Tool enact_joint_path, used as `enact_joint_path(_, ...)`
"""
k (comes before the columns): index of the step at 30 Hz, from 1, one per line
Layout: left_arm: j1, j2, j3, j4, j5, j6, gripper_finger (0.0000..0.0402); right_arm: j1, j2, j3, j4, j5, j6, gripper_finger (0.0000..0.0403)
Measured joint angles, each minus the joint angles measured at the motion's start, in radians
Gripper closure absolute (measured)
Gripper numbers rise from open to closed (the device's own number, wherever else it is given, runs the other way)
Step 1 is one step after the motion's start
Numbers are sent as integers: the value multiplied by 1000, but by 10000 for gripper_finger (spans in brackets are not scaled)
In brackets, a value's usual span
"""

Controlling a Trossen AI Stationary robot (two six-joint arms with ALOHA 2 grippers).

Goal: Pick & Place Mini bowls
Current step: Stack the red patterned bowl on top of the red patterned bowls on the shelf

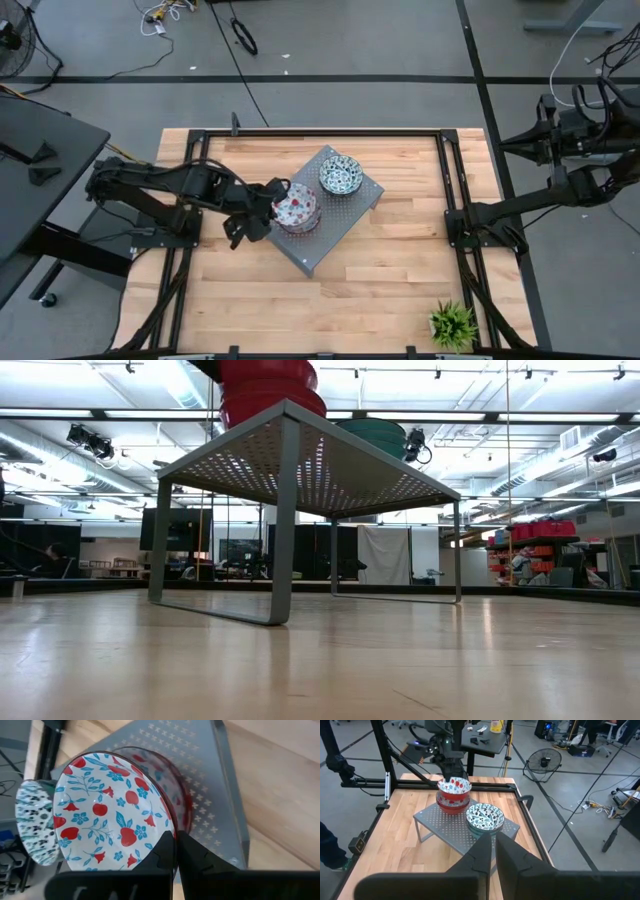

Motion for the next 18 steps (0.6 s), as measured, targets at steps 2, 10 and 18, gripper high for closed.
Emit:
enact_joint_path(2,5,0,-8,25,-1,0,393,0,0,0,0,0,0,376)
enact_joint_path(10,26,0,-35,30,24,-2,393,0,0,0,0,0,0,376)
enact_joint_path(18,27,1,-35,31,37,-1,392,0,0,0,0,0,0,376)
